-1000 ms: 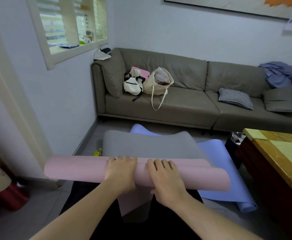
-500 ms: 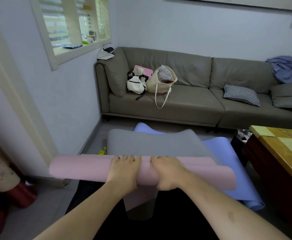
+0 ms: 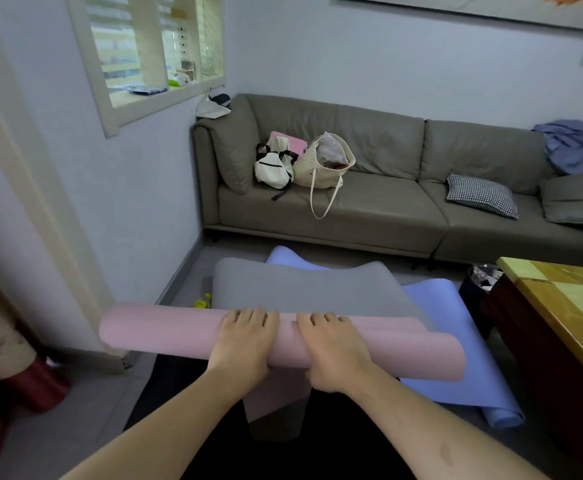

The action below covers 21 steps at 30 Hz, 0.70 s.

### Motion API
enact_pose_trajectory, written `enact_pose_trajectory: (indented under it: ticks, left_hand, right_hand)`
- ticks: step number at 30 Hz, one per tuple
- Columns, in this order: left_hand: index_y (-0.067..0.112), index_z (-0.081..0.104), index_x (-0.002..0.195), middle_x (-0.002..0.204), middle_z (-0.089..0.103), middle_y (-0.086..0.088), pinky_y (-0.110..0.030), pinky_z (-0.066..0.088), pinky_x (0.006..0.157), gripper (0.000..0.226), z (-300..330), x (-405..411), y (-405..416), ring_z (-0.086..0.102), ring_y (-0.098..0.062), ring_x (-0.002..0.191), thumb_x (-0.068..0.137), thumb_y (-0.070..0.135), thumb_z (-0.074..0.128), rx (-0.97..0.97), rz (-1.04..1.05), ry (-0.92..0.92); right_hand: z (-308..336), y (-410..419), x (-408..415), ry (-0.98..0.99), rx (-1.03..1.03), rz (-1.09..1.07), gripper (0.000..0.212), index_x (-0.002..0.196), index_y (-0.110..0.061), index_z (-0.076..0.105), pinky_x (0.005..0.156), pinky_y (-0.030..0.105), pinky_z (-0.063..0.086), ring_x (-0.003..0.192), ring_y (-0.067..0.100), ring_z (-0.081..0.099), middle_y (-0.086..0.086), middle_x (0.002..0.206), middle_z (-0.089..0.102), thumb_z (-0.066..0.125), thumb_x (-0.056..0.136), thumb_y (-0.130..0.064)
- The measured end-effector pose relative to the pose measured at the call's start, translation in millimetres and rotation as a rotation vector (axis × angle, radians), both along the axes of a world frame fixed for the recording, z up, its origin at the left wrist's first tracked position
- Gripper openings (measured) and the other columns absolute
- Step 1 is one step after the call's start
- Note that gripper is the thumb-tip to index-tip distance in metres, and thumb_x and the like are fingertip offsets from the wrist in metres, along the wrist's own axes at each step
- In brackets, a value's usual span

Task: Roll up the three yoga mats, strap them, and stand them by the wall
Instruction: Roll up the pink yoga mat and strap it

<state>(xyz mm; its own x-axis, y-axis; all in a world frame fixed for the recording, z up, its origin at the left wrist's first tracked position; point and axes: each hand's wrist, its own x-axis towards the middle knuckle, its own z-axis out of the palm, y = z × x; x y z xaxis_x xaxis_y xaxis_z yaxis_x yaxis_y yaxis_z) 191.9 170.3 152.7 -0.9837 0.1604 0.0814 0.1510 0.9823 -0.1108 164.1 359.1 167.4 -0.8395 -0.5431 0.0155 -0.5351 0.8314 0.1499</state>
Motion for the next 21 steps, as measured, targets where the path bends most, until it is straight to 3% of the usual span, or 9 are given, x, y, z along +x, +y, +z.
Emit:
enact_pose_trajectory:
  ticks: [3,6,9,12,16,18,21]
  left_hand:
    - [0.025,0.048,0.120,0.119,0.060,0.002,-0.039,0.040,0.098,0.054,11,-5,1,0.058,-0.026,0.110,0.076,0.042,0.074,0.009,0.008,-0.034]
    - [0.026,0.048,0.119,0.118,0.060,0.002,-0.040,0.042,0.095,0.058,25,-9,0,0.060,-0.025,0.109,0.073,0.046,0.078,0.017,0.004,-0.110]
    - [0.027,0.051,0.111,0.110,0.064,0.005,-0.038,0.046,0.081,0.062,36,-14,-4,0.064,-0.023,0.099,0.062,0.046,0.085,0.038,-0.006,-0.200]
    - [0.027,0.056,0.105,0.099,0.066,0.006,-0.036,0.053,0.074,0.060,44,-17,-4,0.065,-0.020,0.086,0.057,0.047,0.087,0.050,-0.009,-0.315]
    - [0.026,0.053,0.115,0.110,0.063,0.004,-0.037,0.049,0.084,0.066,38,-12,0,0.062,-0.021,0.099,0.063,0.048,0.087,0.047,0.016,-0.291]
    - [0.026,0.047,0.127,0.123,0.058,0.002,-0.040,0.043,0.096,0.071,29,-7,3,0.058,-0.024,0.114,0.070,0.049,0.082,0.011,0.019,-0.225]
    - [0.027,0.045,0.127,0.127,0.059,0.002,-0.041,0.040,0.102,0.061,20,-3,5,0.057,-0.025,0.117,0.078,0.048,0.074,0.002,0.022,-0.110]
  right_hand:
    - [7,-1,-6,-0.039,-0.030,0.008,0.062,0.119,-0.021,0.046,0.075,0.038,0.040,0.097,0.028,0.060,0.003,0.113,0.062,0.079,0.067,-0.030]
    - [8,0,-2,-0.022,-0.064,0.022,0.065,0.121,-0.021,0.045,0.083,0.038,0.046,0.098,0.028,0.057,0.003,0.113,0.060,0.079,0.067,-0.030]
    - [0,3,11,0.052,-0.063,0.056,0.069,0.125,-0.019,0.047,0.088,0.038,0.048,0.098,0.027,0.056,0.004,0.114,0.060,0.080,0.067,-0.038]
    - [-3,1,16,0.068,-0.030,0.035,0.073,0.120,-0.018,0.047,0.079,0.041,0.049,0.091,0.028,0.059,0.004,0.109,0.062,0.086,0.064,-0.046]
    - [13,-5,5,-0.028,0.000,0.035,0.058,0.111,-0.021,0.044,0.071,0.039,0.039,0.091,0.029,0.060,0.004,0.108,0.062,0.078,0.067,-0.033]
    - [20,-5,-1,-0.086,-0.013,0.033,0.055,0.107,-0.022,0.043,0.067,0.037,0.039,0.088,0.029,0.063,0.003,0.105,0.064,0.079,0.067,-0.035]
    - [26,-7,-8,-0.150,-0.021,0.027,0.054,0.105,-0.024,0.044,0.066,0.036,0.041,0.089,0.029,0.066,0.001,0.103,0.064,0.079,0.067,-0.039]
